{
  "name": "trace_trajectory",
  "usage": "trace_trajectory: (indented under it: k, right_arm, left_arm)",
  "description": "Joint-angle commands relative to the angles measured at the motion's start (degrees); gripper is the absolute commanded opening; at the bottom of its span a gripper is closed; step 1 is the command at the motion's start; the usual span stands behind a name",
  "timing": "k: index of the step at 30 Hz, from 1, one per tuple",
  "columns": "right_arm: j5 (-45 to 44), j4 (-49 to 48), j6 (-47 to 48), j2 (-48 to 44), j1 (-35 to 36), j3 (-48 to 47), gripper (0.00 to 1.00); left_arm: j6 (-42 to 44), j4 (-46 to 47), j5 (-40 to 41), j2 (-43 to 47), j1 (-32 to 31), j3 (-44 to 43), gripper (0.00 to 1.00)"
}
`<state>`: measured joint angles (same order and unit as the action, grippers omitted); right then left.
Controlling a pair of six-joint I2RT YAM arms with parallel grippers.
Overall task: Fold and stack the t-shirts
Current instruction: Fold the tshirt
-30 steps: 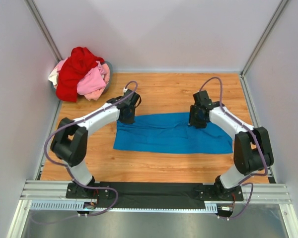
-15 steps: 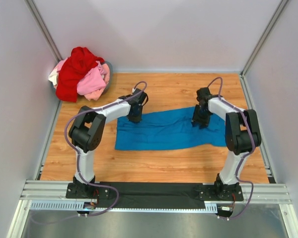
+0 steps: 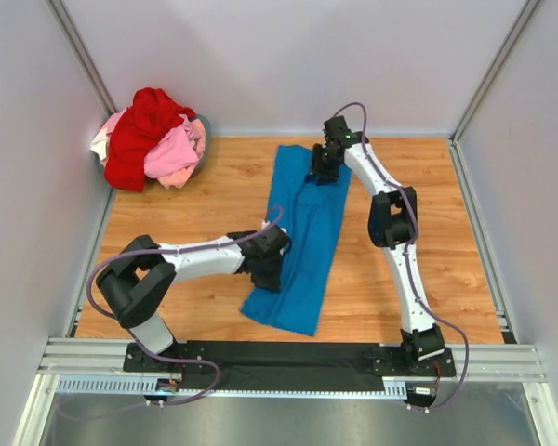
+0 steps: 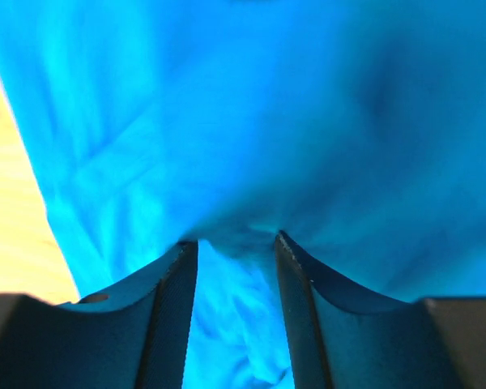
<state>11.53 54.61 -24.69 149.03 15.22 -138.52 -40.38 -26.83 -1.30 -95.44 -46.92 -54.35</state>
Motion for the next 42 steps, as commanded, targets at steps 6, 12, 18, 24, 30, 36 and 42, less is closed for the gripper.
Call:
trace_trajectory:
  k: [6,12,18,24,30,36,42]
  right_arm:
    - [4.3,-3.7,-0.4,3.1,2.0,0.4,0.49]
    - [4.5,-1.8,2.2,-0.1,1.8,1.2,0.50]
    - [6.6,-0.6,4.6,-7.3,2.0,1.9,0.54]
    - [3.9,4.3,8.5,-17.3,2.9,4.6,0.58]
    - [2.2,2.3,8.0,-36.7,7.7,30.8,0.37]
    - [0.8,-5.2,2.8,-52.7,19.2,55.2,0.00]
    - [2.4,-10.0,-3.5,-60.7,32.0,66.6,0.00]
  left_arm:
    - [-9.7,-11.5,-0.6,7.4,-7.2,0.0,0.29]
    - [-6.4,-23.0,3.1,13.9,-7.3,-7.4,0.33]
    - [-3.7,-27.7,11.4,20.3,-7.3,-12.4,0.48]
    - [-1.1,-22.4,11.1,21.8,-6.9,-9.2,0.35]
    - [-1.4,-18.5,12.5,22.1,-6.6,-3.3,0.23]
    - [-1.3,-6.3,9.9,24.3,-6.3,7.4,0.00]
    - [-2.2,9.3,5.2,24.5,-5.1,17.9,0.00]
